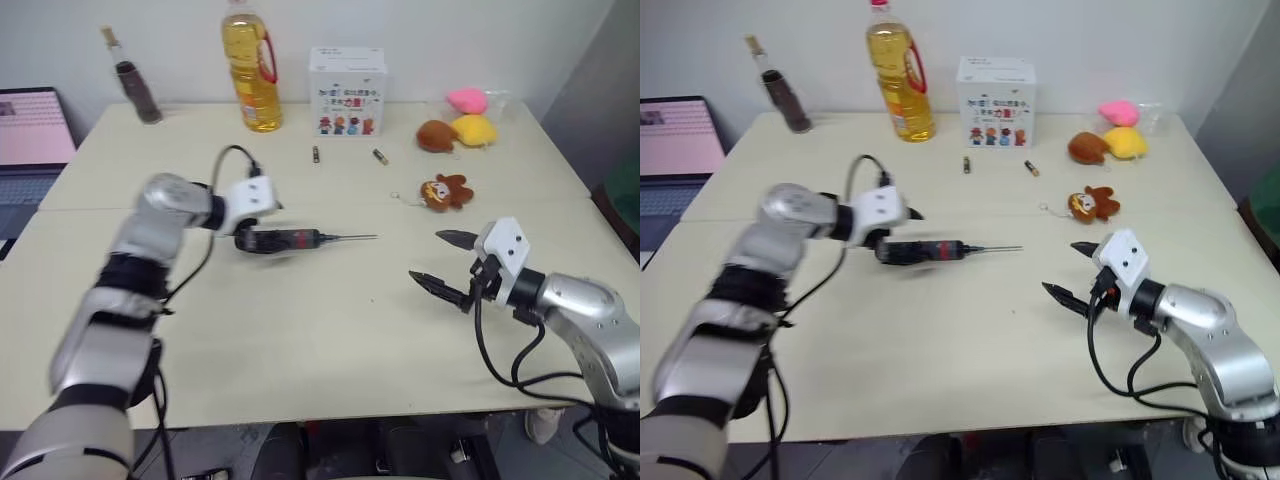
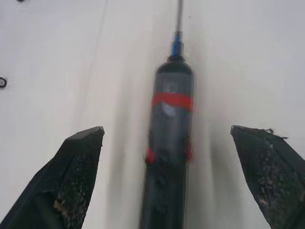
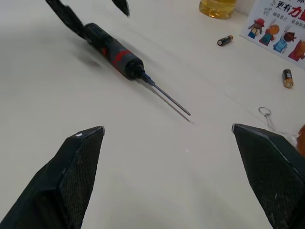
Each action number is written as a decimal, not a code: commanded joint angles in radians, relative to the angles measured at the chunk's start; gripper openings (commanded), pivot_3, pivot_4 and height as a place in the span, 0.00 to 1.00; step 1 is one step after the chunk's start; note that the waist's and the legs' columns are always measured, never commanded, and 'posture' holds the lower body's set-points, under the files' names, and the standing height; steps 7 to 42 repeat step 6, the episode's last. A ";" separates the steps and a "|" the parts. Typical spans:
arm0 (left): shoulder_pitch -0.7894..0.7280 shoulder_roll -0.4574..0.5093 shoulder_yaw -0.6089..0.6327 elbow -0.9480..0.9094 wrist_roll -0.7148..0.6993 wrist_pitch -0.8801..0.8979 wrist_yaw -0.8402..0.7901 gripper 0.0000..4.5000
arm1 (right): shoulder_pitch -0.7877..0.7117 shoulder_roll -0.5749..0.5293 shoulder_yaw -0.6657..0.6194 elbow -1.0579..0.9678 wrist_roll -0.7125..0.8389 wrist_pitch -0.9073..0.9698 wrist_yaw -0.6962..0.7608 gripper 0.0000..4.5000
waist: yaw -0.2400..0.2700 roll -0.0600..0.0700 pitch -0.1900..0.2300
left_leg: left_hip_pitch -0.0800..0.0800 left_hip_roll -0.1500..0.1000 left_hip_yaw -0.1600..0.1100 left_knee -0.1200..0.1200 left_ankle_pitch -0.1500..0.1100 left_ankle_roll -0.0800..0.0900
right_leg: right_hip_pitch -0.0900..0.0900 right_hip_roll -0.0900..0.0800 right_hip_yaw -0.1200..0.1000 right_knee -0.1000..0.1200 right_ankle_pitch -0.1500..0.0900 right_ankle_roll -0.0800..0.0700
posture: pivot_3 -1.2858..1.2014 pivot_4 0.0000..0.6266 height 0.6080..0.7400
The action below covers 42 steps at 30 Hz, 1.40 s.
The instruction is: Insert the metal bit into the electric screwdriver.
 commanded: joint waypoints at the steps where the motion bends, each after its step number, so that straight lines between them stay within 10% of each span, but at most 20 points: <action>1: 0.128 0.156 0.158 -0.149 -0.145 0.199 -0.092 0.99 | -0.100 -0.023 -0.020 0.154 0.023 -0.065 0.111 1.00 | 0.000 0.000 0.000 | -0.001 0.000 0.000 0.001 0.000 0.000 | 0.000 0.000 0.000 0.000 0.000 0.000 | 0.52 0.24 1.00; 42: 0.247 0.225 0.224 -0.201 -0.170 0.252 -0.051 0.99 | -0.164 -0.035 -0.010 0.280 0.019 -0.094 0.183 1.00 | 0.005 0.001 0.000 | 0.000 0.001 0.000 0.001 0.000 0.000 | 0.000 -0.001 0.001 0.000 0.000 0.000 | 0.52 0.24 1.00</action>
